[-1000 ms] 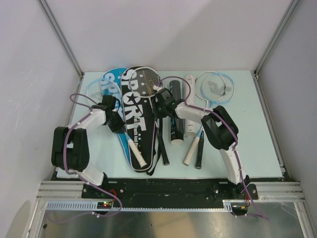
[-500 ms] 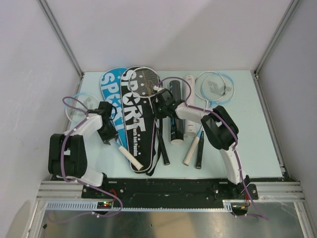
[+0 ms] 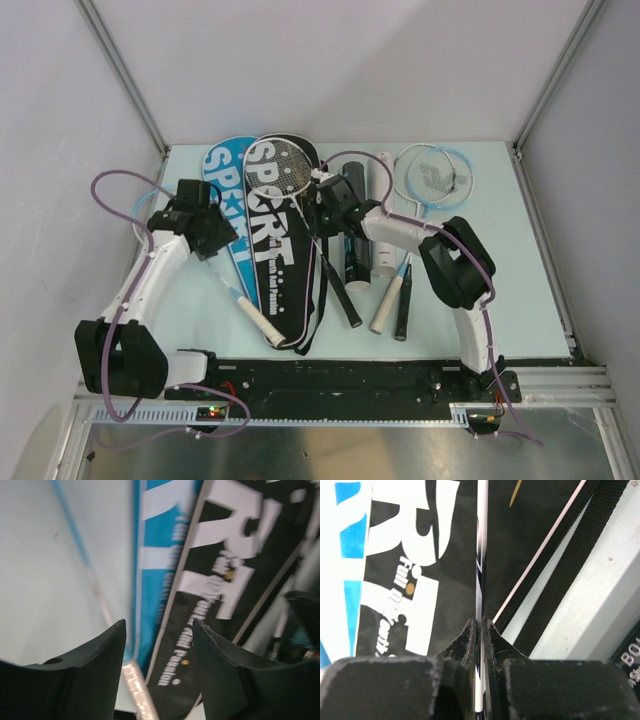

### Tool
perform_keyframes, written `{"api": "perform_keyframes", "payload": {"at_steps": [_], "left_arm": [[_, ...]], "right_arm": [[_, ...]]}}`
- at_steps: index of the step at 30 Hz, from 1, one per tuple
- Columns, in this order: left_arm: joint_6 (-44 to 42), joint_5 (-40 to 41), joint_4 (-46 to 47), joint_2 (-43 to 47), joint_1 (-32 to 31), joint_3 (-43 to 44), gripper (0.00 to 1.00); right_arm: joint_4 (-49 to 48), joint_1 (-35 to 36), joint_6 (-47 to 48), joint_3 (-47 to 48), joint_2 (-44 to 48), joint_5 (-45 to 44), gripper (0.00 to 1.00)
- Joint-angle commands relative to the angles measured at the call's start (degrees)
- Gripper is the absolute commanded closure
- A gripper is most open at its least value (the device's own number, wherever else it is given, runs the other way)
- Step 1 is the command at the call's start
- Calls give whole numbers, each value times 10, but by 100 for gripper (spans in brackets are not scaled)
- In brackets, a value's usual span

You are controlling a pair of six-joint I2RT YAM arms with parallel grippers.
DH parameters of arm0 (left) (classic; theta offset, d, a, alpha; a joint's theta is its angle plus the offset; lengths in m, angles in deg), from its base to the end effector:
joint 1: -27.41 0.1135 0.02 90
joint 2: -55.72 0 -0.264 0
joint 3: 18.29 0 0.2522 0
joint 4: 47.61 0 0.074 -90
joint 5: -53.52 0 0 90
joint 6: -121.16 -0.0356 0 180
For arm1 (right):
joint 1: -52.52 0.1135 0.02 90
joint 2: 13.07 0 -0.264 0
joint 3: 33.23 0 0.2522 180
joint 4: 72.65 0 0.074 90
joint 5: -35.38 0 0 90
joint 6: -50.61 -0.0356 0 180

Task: Pack up the badminton gear
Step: Pick up the racket from the racket bag.

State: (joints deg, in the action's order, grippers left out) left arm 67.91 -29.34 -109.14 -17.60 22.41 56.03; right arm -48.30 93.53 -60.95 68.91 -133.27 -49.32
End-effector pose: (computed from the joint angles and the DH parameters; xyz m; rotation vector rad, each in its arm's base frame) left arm 0.2496 -0.0174 0.2756 -0.7570 2.5048 -0.0927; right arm 0.3551 0.3131 0.1897 -0.4536 2.3567 0.6443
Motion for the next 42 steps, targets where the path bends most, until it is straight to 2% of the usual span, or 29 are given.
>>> {"api": "perform_keyframes", "payload": {"at_steps": [1, 5, 14, 19, 27, 29, 34, 38, 42], "left_arm": [[-9, -108, 67, -10, -9, 40, 39], [-3, -170, 144, -47, -20, 43, 36], [33, -245, 288, -138, -51, 39, 33], [41, -254, 341, -161, -78, 31, 32], [64, -246, 364, -173, -97, 5, 35], [72, -250, 368, -172, -97, 1, 41], [101, -278, 388, -164, -97, -8, 74], [126, -317, 433, -155, -97, -26, 95], [147, -351, 471, -141, -97, -41, 100]], "right_arm": [[-49, 2, -21, -26, 74, 23, 100], [-65, 5, -48, -55, 104, 44, 100], [-97, 34, -95, -130, 167, 60, 100], [-126, 52, -116, -153, 195, 59, 100], [-162, 81, -141, -174, 217, 30, 100], [-166, 84, -142, -177, 218, 34, 100], [-178, 82, -115, -197, 223, 53, 97], [-254, 51, -110, -270, 252, 134, 77], [-328, 7, -147, -338, 293, 250, 53]]}}
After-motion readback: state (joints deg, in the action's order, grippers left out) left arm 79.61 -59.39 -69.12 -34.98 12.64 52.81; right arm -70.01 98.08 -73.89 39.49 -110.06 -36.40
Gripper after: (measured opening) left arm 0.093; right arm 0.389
